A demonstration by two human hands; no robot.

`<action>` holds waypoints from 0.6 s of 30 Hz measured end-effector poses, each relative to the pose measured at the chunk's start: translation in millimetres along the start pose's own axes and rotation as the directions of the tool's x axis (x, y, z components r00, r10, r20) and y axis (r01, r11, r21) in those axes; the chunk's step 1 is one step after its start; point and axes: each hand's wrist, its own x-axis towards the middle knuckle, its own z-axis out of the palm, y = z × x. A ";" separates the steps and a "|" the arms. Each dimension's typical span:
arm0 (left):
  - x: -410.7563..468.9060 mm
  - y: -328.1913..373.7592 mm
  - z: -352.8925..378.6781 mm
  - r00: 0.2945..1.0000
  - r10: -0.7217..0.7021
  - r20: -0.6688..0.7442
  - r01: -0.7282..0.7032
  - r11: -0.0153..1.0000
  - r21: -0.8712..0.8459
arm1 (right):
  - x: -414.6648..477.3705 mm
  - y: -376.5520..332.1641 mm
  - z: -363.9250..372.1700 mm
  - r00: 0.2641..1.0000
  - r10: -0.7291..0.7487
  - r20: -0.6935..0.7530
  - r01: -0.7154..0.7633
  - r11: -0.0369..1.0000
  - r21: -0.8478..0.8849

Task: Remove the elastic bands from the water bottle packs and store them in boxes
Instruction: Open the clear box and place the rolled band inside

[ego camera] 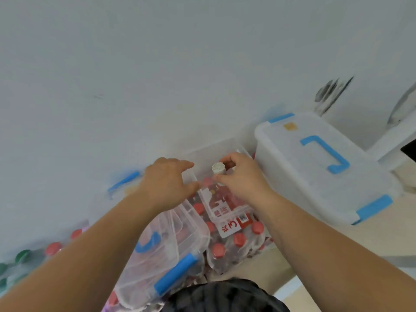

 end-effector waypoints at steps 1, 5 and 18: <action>4.2 1.4 2.0 1.000 -0.026 0.012 0.026 0.999 0.024 | 7.1 -2.4 2.4 0.999 0.015 0.030 -0.014 0.999 -0.033; 14.2 1.3 7.0 0.994 -0.088 0.065 0.084 0.994 0.073 | 33.2 -18.0 13.3 0.985 0.052 0.166 -0.022 0.984 -0.176; 26.3 -13.6 20.7 0.996 -0.050 0.067 0.047 0.997 0.056 | 64.7 -4.9 41.8 0.955 0.216 0.202 -0.158 0.951 -0.266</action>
